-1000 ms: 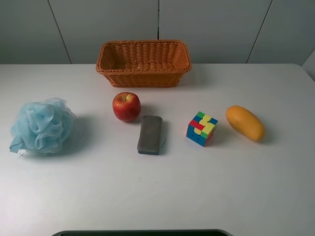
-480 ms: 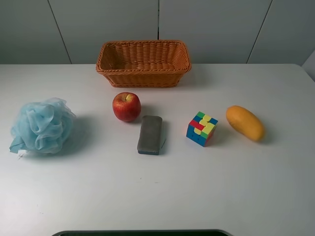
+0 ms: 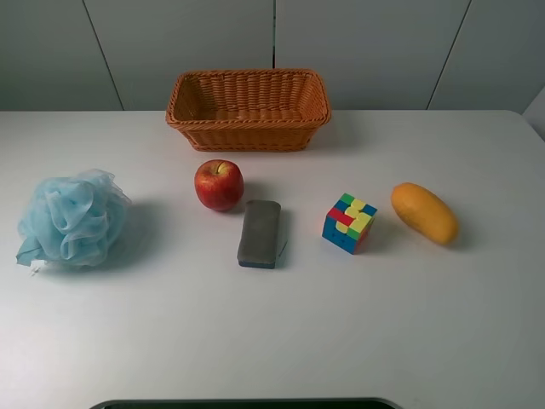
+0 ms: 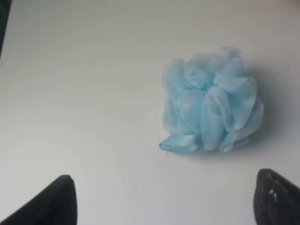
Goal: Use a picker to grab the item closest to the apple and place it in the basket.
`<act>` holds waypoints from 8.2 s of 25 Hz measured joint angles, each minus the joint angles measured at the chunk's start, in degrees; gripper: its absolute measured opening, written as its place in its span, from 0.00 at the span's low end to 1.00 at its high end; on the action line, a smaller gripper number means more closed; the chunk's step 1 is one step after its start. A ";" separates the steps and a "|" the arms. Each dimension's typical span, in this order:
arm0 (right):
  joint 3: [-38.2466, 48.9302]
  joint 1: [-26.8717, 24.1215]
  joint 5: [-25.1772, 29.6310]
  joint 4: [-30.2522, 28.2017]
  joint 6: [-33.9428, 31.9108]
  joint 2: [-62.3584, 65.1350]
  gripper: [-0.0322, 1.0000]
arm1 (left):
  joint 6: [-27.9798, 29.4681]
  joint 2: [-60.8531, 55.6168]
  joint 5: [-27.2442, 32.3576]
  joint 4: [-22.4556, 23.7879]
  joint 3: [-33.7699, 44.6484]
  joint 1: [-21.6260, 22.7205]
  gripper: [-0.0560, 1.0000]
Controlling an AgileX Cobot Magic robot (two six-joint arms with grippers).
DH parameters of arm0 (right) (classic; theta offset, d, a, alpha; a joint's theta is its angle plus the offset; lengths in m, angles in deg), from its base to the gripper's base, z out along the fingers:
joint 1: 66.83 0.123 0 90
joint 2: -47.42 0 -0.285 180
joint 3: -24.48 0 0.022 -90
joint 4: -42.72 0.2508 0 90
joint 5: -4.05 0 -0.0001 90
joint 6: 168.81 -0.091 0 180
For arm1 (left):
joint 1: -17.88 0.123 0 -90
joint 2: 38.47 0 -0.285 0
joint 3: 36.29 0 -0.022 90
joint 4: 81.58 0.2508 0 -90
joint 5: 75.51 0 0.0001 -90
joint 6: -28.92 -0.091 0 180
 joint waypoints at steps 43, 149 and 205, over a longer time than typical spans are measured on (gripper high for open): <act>0.00 0.00 0.00 0.00 0.00 0.00 0.71 | 36.09 70.61 -19.83 -3.93 -21.66 -49.41 0.74; 0.00 0.00 0.00 0.00 0.00 0.00 0.71 | 12.42 96.33 -26.32 5.09 -67.19 -29.87 0.56; 0.00 0.00 0.00 0.00 0.00 0.00 0.71 | 1.56 -4.62 1.60 3.49 -5.09 -29.74 0.74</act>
